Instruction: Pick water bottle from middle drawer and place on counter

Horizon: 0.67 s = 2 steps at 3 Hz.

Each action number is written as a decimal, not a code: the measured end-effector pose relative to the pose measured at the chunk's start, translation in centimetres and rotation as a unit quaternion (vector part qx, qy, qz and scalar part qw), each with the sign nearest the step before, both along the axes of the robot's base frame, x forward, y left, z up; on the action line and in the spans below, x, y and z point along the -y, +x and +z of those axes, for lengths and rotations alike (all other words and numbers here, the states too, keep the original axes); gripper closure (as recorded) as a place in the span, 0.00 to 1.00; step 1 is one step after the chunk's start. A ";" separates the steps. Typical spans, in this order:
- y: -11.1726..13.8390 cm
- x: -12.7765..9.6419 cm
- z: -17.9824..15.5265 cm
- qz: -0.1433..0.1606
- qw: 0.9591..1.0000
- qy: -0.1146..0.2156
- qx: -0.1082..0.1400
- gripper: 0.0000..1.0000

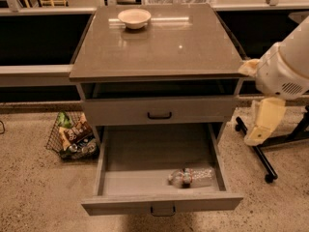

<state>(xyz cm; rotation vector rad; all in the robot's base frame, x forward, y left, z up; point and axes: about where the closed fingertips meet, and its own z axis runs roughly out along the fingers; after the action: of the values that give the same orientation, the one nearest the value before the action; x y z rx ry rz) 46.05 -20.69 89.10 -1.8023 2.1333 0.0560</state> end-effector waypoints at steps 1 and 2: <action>1.6 -1.1 -5.6 0.040 0.998 0.043 -0.016 0.00; 1.6 -1.1 -5.6 0.040 0.998 0.043 -0.016 0.00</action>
Offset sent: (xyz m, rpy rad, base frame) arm 0.0128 0.0091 -0.0462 0.0734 0.0265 0.0640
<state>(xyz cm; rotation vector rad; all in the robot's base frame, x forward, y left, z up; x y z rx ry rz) 47.67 -19.62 83.48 -1.8489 2.0460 0.1955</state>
